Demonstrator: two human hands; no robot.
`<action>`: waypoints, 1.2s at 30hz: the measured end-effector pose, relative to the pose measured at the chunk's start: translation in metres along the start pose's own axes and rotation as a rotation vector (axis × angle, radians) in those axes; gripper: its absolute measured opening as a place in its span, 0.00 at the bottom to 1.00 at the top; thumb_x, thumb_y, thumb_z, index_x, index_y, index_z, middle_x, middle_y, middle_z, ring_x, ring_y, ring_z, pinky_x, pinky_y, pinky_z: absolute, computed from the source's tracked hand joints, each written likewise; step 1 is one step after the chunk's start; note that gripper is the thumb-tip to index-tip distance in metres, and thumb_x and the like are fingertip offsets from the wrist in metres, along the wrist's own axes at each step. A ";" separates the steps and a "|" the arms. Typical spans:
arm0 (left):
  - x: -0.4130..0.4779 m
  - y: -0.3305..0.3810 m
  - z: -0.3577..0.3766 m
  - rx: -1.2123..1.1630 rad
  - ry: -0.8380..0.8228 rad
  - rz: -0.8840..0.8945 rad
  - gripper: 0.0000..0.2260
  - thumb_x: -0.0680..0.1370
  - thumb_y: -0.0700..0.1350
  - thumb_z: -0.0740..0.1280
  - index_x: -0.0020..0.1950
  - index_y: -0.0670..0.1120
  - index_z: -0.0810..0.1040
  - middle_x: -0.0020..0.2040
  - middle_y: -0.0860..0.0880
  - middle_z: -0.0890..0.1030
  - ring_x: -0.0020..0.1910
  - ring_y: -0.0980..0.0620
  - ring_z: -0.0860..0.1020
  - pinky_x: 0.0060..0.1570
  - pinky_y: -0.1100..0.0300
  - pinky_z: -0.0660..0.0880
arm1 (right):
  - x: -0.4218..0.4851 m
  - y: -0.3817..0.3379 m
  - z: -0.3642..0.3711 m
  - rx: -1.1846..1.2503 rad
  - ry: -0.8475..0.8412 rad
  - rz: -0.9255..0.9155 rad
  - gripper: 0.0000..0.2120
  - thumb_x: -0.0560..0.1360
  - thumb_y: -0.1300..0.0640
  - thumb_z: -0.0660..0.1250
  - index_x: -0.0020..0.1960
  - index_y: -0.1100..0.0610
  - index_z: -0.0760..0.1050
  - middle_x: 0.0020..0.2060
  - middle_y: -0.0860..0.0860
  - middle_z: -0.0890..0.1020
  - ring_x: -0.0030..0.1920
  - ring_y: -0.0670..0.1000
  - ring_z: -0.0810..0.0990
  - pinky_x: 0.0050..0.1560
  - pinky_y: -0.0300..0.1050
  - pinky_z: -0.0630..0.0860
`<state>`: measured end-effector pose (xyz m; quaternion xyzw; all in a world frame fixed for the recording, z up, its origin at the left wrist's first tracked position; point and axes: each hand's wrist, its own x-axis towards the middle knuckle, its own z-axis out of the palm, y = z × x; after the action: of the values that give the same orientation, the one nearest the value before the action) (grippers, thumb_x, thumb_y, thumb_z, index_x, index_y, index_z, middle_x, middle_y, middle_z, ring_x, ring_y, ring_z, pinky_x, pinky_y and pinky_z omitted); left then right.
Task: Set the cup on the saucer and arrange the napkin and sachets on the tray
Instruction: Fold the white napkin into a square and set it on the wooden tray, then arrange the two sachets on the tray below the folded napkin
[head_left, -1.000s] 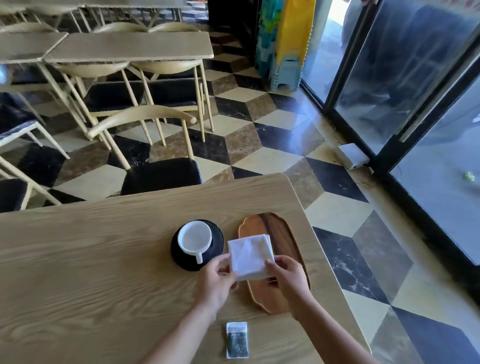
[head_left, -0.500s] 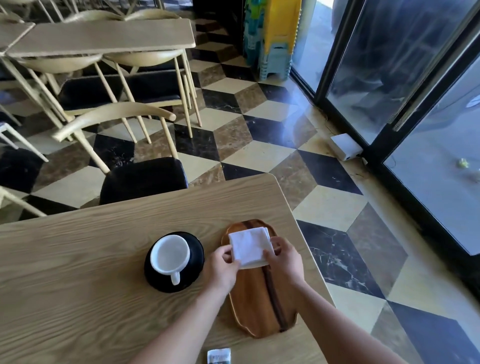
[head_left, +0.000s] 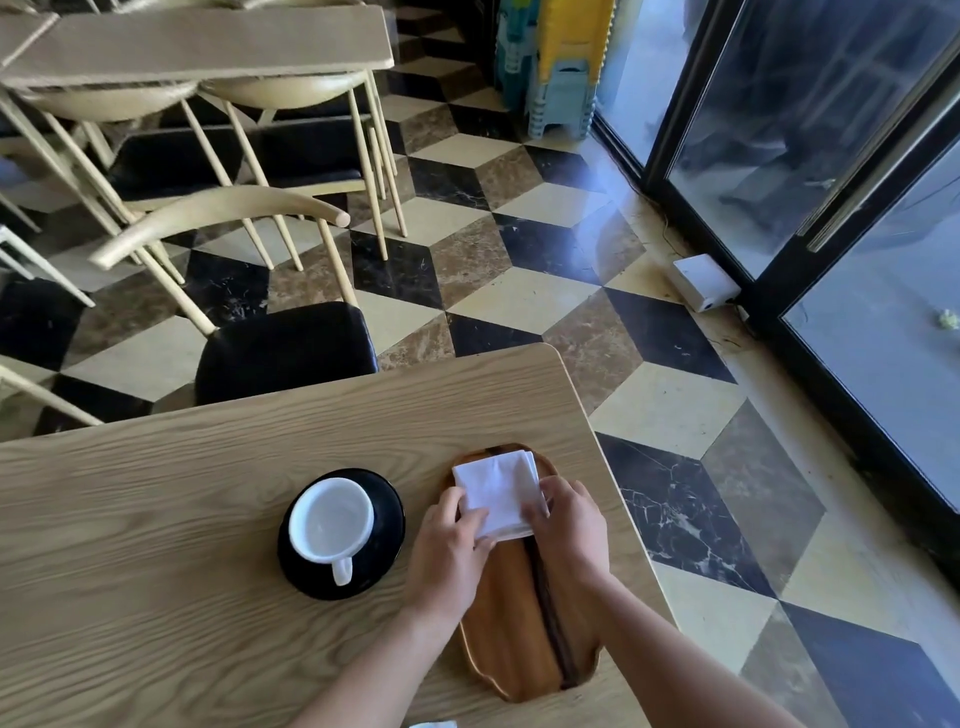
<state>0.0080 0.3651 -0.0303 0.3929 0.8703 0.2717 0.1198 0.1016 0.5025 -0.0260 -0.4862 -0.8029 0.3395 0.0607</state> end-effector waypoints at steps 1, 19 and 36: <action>0.001 -0.001 0.001 0.031 0.000 0.016 0.12 0.72 0.43 0.75 0.54 0.44 0.82 0.57 0.49 0.76 0.49 0.48 0.77 0.47 0.57 0.77 | 0.002 0.000 0.000 -0.008 0.001 -0.005 0.10 0.72 0.50 0.67 0.54 0.48 0.76 0.46 0.48 0.77 0.46 0.53 0.79 0.47 0.50 0.77; 0.009 0.006 -0.008 0.190 -0.074 0.046 0.11 0.77 0.50 0.65 0.57 0.50 0.76 0.68 0.49 0.71 0.63 0.48 0.72 0.59 0.53 0.71 | 0.012 -0.005 -0.005 -0.024 -0.050 -0.026 0.10 0.73 0.53 0.68 0.54 0.51 0.75 0.46 0.49 0.76 0.46 0.53 0.78 0.45 0.45 0.71; -0.036 -0.009 -0.055 0.133 0.078 0.024 0.17 0.72 0.40 0.70 0.60 0.45 0.80 0.61 0.44 0.78 0.60 0.44 0.77 0.54 0.48 0.77 | -0.036 -0.020 -0.016 0.023 0.055 -0.154 0.12 0.75 0.56 0.68 0.58 0.52 0.77 0.47 0.46 0.79 0.43 0.46 0.77 0.45 0.43 0.72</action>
<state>0.0033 0.3121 0.0101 0.3994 0.8858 0.2296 0.0563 0.1118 0.4752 0.0071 -0.4312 -0.8321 0.3297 0.1143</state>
